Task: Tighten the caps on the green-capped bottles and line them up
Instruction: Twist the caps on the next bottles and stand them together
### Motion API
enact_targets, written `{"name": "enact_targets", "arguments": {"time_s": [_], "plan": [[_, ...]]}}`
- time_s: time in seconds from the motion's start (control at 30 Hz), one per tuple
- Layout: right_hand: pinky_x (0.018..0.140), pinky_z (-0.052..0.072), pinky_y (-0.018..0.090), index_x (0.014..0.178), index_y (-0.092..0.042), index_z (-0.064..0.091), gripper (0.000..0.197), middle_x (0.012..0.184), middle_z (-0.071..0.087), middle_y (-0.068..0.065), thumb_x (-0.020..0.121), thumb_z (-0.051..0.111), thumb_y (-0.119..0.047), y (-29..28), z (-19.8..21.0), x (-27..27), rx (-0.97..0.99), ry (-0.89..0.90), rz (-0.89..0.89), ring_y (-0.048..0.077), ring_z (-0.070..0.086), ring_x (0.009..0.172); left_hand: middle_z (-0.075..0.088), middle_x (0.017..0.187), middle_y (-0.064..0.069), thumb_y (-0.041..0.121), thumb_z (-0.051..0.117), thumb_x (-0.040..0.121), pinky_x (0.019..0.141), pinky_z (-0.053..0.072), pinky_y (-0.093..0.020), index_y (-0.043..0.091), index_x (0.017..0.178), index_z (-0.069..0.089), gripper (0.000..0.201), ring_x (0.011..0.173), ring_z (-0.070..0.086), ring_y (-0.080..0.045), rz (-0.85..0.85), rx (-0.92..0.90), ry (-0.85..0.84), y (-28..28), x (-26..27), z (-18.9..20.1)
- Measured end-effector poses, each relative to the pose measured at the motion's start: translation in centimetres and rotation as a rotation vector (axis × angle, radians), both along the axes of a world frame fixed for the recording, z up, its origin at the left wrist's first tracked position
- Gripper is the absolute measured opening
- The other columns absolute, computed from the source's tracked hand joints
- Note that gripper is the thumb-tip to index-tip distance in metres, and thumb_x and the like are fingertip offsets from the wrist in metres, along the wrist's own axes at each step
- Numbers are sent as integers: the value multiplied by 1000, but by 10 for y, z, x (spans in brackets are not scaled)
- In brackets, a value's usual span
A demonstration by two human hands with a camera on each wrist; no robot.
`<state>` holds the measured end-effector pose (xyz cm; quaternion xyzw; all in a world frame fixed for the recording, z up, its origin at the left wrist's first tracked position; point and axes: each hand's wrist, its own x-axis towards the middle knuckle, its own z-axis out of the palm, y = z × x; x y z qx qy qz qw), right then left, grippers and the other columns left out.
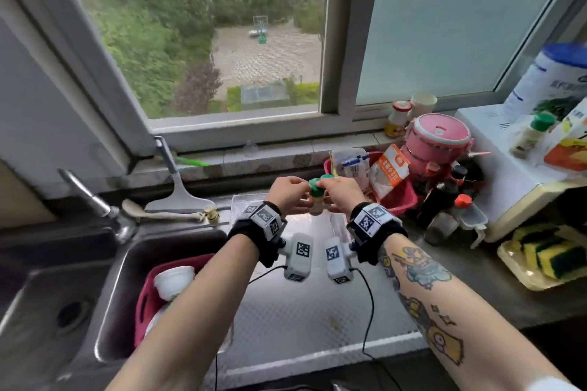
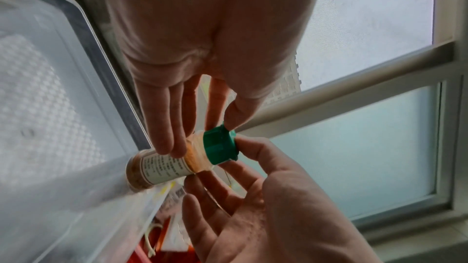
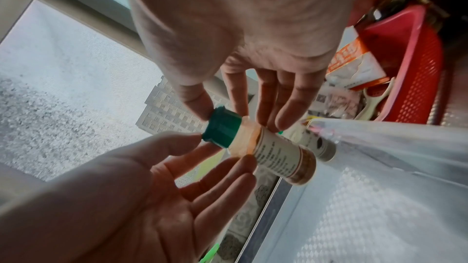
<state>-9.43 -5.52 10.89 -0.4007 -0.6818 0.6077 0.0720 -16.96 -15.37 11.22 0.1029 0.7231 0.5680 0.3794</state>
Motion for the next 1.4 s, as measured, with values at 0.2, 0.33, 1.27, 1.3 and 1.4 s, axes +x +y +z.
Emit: {"name": "enact_targets", "arguments": {"time_s": [0.2, 0.33, 1.27, 1.3, 1.4], "plan": [[79, 60, 50, 59, -18, 66, 26, 77, 73, 10, 55, 68, -44, -7, -25, -34, 62, -48, 29, 32, 72, 79, 55, 74, -9, 3, 46, 87, 45, 51, -20, 6, 98, 57, 16, 62, 59, -22, 57, -7, -10, -14, -24, -8], [82, 59, 53, 64, -22, 66, 38, 80, 76, 8, 43, 65, -54, 10, -61, -53, 78, -55, -1, 31, 74, 83, 56, 74, -9, 4, 47, 88, 47, 52, -20, 6, 101, 56, 16, 62, 59, -21, 66, -14, -30, -11, -35, -16], [85, 50, 27, 109, -9, 75, 30, 107, 76, 9, 84, 69, -24, 9, -62, -53, 216, -148, -129, 25, 69, 102, 64, 92, -16, 1, 47, 86, 47, 52, -19, 0, 112, 63, 30, 62, 63, -18, 11, -129, 6, 27, -58, -51], [82, 48, 26, 109, -9, 75, 30, 107, 75, 9, 84, 68, -24, 10, -62, -52, 222, -152, -133, 26, 68, 102, 65, 93, -16, 2, 48, 86, 51, 54, -21, 1, 112, 64, 30, 65, 65, -20, 11, -135, 18, 27, -59, -52], [77, 45, 24, 106, -10, 76, 29, 104, 76, 10, 85, 67, -27, 11, -63, -54, 249, -179, -133, 25, 69, 98, 69, 97, -19, 6, 51, 85, 71, 59, -35, 3, 110, 66, 30, 79, 69, -28, 17, -150, 45, 29, -58, -54]]}}
